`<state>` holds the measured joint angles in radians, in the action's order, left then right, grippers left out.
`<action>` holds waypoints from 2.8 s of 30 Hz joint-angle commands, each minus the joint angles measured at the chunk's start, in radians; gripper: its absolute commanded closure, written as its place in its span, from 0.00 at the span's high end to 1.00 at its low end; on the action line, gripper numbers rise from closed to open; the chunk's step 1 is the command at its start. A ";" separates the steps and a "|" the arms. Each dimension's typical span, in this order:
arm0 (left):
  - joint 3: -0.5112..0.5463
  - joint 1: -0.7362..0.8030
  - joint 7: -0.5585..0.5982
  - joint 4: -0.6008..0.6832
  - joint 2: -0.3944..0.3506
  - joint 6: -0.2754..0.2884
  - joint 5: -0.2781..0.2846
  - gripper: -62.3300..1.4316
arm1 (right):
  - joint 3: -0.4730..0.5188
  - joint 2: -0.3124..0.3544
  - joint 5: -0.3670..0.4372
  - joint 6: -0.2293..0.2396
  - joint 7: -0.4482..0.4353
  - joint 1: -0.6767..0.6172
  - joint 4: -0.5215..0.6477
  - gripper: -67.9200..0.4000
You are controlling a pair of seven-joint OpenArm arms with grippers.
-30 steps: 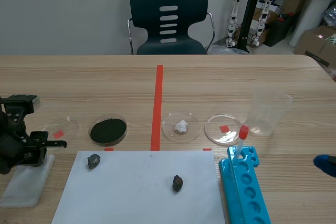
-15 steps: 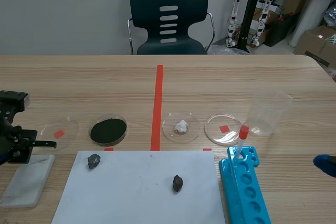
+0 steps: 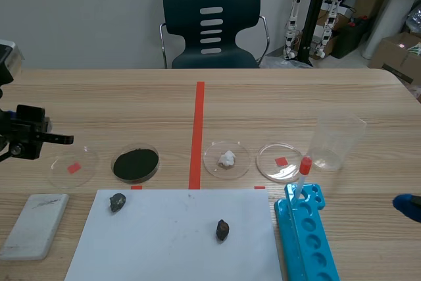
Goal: Rub the mineral on the streak plate
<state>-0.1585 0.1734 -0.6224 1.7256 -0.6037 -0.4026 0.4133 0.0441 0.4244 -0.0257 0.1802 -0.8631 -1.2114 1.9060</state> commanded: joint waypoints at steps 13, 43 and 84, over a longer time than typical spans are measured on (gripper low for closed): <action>0.093 0.431 0.380 0.431 0.006 0.254 -0.019 0.16 | 0.002 0.002 0.010 0.000 -0.011 0.001 0.010 0.92; 0.008 0.691 0.619 0.410 0.008 0.306 -0.130 0.16 | 0.002 0.002 0.010 0.000 -0.011 0.001 0.010 0.92; 0.005 0.688 0.634 0.401 0.008 0.305 -0.150 0.16 | 0.002 0.002 0.010 0.000 -0.011 0.001 0.010 0.92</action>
<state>-0.1547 0.8642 -0.0097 2.1002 -0.6037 -0.1001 0.2619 0.0441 0.4240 -0.0257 0.1802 -0.8631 -1.2114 1.9060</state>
